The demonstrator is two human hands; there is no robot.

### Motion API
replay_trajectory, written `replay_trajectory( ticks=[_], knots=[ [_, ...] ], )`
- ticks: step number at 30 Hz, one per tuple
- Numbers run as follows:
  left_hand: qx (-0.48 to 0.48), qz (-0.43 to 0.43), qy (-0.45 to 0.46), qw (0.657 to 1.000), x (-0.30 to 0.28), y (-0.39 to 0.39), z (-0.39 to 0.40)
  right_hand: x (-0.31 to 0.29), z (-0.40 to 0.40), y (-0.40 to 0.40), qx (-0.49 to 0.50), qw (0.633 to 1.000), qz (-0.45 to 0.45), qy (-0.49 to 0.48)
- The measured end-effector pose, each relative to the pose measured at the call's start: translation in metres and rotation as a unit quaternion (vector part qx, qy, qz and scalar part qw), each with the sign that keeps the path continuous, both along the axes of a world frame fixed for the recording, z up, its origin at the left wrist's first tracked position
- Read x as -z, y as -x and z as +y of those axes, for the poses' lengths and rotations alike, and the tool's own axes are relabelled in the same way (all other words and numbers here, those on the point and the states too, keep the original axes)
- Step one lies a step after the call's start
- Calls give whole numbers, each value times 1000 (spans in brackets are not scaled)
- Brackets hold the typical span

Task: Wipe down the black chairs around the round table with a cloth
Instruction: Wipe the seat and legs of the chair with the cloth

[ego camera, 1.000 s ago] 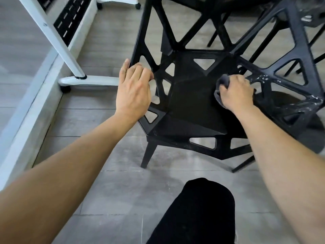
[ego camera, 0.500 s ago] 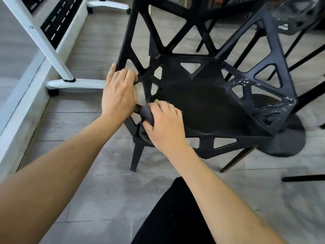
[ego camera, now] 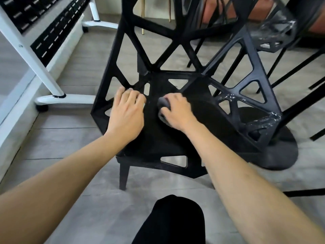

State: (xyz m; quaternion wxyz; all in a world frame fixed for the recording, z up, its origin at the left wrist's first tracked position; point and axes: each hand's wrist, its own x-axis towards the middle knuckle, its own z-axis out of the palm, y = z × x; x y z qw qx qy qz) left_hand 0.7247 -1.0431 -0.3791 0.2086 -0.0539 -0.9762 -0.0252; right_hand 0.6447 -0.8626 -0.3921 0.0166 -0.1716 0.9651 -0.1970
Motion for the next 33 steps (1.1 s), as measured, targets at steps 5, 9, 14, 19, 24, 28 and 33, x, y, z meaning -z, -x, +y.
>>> replay_trajectory(
  ticks=[5,9,14,19,24,28,33],
  knots=[
    [-4,-113,-113,987,12,36,39,6,7,28,-75,996,36,9],
    [-38,-183,-45,981,25,47,47,11,54,89,51,984,141,-97],
    [-37,-176,-19,983,27,46,48,16,60,132,144,975,144,-87],
    [-40,-164,-26,985,30,47,48,20,-14,125,-23,996,86,25],
    [-34,-145,-57,987,28,45,49,16,-61,126,-168,978,110,52],
    [-27,-158,-58,985,30,44,47,13,-62,147,-87,986,142,10],
    [-30,-157,-61,985,27,40,49,11,-60,139,-84,988,130,-1]
  ],
)
